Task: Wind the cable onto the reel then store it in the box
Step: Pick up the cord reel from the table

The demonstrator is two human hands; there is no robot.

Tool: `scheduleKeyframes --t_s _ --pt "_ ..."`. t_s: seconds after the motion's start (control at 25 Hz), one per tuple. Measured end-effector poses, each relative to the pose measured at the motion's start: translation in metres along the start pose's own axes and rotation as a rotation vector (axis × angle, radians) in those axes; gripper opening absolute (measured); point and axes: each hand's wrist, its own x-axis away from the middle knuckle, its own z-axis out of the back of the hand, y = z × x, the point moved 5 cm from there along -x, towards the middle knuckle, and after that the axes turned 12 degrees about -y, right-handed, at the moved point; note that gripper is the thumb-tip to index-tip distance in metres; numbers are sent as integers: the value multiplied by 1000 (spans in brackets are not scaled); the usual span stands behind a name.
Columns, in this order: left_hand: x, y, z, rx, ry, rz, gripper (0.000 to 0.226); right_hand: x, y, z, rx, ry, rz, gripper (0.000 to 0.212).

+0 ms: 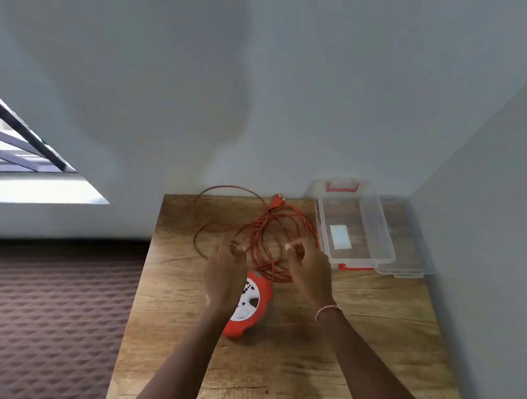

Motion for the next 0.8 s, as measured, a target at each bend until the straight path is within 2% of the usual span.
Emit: scheduleKeyframes --t_s 0.16,0.36,0.48,0.52,0.6,0.68,0.8 --pt "-3 -30 -13 43 -62 209 14 -7 22 -23 -10 -87 -71 11" --pt "-13 -56 -31 20 -159 237 24 -12 43 -64 35 -274 -85 16" --pt "-25 -61 -30 68 -186 206 27 -19 46 -76 107 -303 -96 18" --pt "-28 -61 -29 50 -214 184 32 -22 46 -77 137 -304 -102 18" --pt "-25 -64 -26 -111 -264 168 55 -27 45 -77 171 -309 -114 17" --pt "-10 -76 -21 -297 -254 247 82 -28 45 -76 173 -296 -125 15" --pt "14 -95 -17 -243 -212 375 85 -26 44 -76 146 -260 -116 12"
